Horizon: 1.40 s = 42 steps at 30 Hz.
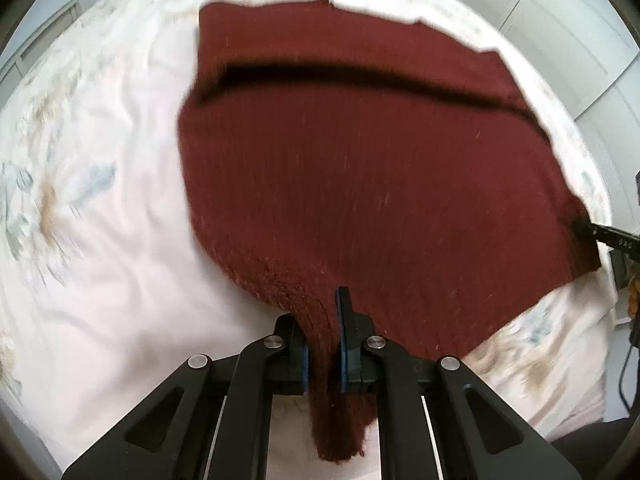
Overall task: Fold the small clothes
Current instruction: 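Grasp the sweater hem with both tools and lift it, then fold the lifted hem over the sweater body and open both tools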
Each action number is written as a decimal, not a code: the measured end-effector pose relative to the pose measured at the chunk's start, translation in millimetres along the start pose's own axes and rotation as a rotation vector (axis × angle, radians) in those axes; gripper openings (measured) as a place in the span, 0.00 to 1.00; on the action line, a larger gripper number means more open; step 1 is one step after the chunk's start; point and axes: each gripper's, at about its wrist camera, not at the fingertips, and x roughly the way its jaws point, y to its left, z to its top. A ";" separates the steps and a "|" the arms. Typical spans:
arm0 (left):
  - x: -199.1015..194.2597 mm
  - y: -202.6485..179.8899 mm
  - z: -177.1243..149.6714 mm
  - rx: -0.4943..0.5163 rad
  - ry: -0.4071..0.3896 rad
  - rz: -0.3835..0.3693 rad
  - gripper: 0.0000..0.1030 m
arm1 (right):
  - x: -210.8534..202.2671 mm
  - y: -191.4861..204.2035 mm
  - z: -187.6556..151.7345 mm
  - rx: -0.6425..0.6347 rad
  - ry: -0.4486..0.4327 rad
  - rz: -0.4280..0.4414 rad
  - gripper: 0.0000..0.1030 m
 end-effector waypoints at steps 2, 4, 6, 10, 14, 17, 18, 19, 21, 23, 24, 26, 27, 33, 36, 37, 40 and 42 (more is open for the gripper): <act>-14.7 0.0 13.4 -0.001 -0.040 -0.012 0.08 | -11.7 1.0 8.2 -0.007 -0.035 0.018 0.10; -27.9 6.4 27.7 -0.004 -0.087 -0.028 0.08 | -23.3 1.1 21.4 -0.007 -0.074 0.038 0.10; -42.1 5.5 41.7 -0.006 -0.125 -0.035 0.08 | -32.6 -1.1 33.9 -0.003 -0.116 0.058 0.10; -59.8 17.2 75.7 -0.011 -0.194 -0.035 0.08 | -53.5 -4.9 63.7 0.040 -0.205 0.112 0.10; -75.3 29.4 113.8 -0.013 -0.255 -0.007 0.08 | -62.9 -5.5 104.0 0.062 -0.282 0.129 0.10; -79.2 38.7 139.9 -0.037 -0.292 0.001 0.08 | -64.5 -3.8 135.5 0.084 -0.325 0.123 0.10; -78.8 40.5 148.7 -0.040 -0.300 0.003 0.08 | -63.2 -0.1 147.9 0.088 -0.336 0.112 0.10; -77.4 40.3 161.0 -0.041 -0.308 0.012 0.08 | -63.0 -0.5 157.5 0.089 -0.343 0.101 0.10; -74.8 42.9 181.3 -0.040 -0.315 0.030 0.08 | -55.7 3.3 179.7 0.090 -0.347 0.086 0.10; -66.7 46.0 195.1 -0.040 -0.310 0.054 0.08 | -46.2 4.0 199.1 0.092 -0.336 0.073 0.10; -57.4 50.0 202.6 -0.046 -0.303 0.063 0.08 | -39.2 4.6 209.4 0.090 -0.321 0.057 0.10; -40.4 56.1 213.4 -0.075 -0.276 0.073 0.08 | -23.4 5.4 226.5 0.086 -0.289 0.029 0.10; -30.8 59.3 219.7 -0.089 -0.267 0.083 0.08 | -12.6 5.9 235.1 0.086 -0.268 0.015 0.10; 25.9 71.4 231.6 -0.109 -0.209 0.147 0.08 | 41.6 8.8 255.6 0.081 -0.148 -0.063 0.10; 42.8 76.7 228.3 -0.130 -0.186 0.173 0.09 | 62.4 4.9 254.2 0.091 -0.103 -0.081 0.10; 46.0 78.6 226.9 -0.141 -0.178 0.176 0.09 | 66.2 3.1 253.4 0.097 -0.095 -0.077 0.10; 50.1 82.3 226.0 -0.158 -0.167 0.181 0.10 | 68.7 0.1 253.3 0.103 -0.094 -0.062 0.12; 49.6 82.6 227.3 -0.167 -0.146 0.189 0.12 | 66.0 -1.2 254.5 0.115 -0.094 -0.056 0.13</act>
